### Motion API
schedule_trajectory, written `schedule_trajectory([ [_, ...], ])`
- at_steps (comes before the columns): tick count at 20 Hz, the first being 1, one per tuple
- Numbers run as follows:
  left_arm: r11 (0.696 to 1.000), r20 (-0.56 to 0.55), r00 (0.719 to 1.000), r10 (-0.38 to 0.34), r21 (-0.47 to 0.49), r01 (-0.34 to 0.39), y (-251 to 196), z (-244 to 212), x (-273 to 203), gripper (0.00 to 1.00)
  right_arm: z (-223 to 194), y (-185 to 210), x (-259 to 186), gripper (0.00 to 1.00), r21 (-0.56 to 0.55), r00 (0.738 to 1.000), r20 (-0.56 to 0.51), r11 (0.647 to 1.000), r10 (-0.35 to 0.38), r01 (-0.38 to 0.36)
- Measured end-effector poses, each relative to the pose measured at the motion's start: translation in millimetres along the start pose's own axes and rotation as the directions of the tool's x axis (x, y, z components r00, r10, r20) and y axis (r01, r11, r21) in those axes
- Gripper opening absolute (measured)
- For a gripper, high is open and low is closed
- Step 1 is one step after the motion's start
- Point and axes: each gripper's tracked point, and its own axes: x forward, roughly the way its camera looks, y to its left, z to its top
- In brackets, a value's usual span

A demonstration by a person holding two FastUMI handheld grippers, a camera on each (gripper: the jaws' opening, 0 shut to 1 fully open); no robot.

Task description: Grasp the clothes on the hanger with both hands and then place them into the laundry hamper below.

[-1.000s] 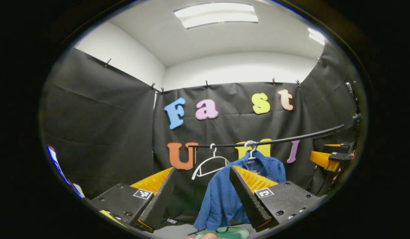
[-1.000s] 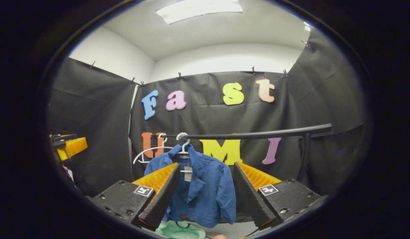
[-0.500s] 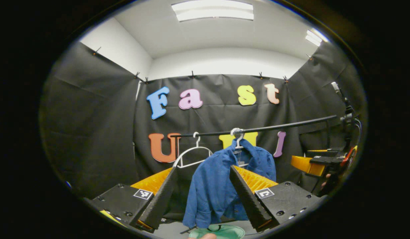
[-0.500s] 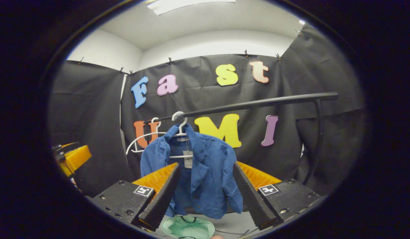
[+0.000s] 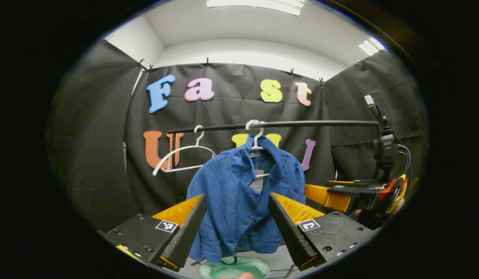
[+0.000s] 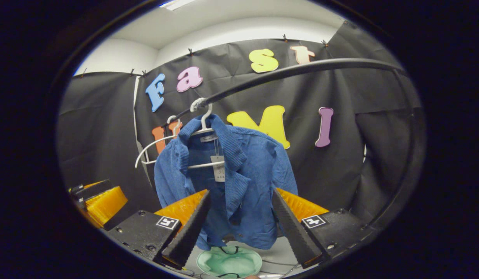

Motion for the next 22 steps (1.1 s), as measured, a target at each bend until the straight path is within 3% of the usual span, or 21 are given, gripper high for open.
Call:
schedule_trajectory([
  [10, 0.998, -0.095, 0.993, 0.066, 0.000, -0.066, -14, -48, 83, 1.00, -23, -3, 106, 0.98, 0.060, 0.980, -0.142, 0.989, 0.141, -0.134],
  [11, 0.997, -0.102, 0.992, 0.078, 0.002, -0.078, -15, -53, 90, 0.93, -22, 0, 113, 0.98, 0.071, 0.977, -0.143, 0.986, 0.160, -0.151],
  [13, 0.995, -0.109, 0.989, 0.103, 0.001, -0.103, -14, -59, 101, 0.98, -23, 3, 126, 0.97, 0.081, 0.973, -0.150, 0.983, 0.177, -0.167],
  [15, 0.992, -0.119, 0.985, 0.121, -0.009, -0.123, -8, -62, 109, 1.00, -23, 5, 142, 1.00, 0.081, 0.971, -0.159, 0.983, 0.178, -0.167],
  [16, 0.991, -0.126, 0.983, 0.131, -0.013, -0.134, -5, -64, 114, 0.92, -23, 6, 148, 1.00, 0.083, 0.971, -0.162, 0.983, 0.176, -0.164],
  [21, 0.981, -0.143, 0.972, 0.185, -0.032, -0.191, 13, -74, 141, 1.00, -21, 2, 176, 1.00, 0.108, 0.977, -0.146, 0.984, 0.158, -0.143],
  [22, 0.979, -0.152, 0.970, 0.191, -0.042, -0.200, 15, -77, 146, 0.97, -22, 0, 178, 0.96, 0.125, 0.977, -0.147, 0.982, 0.158, -0.140],
])
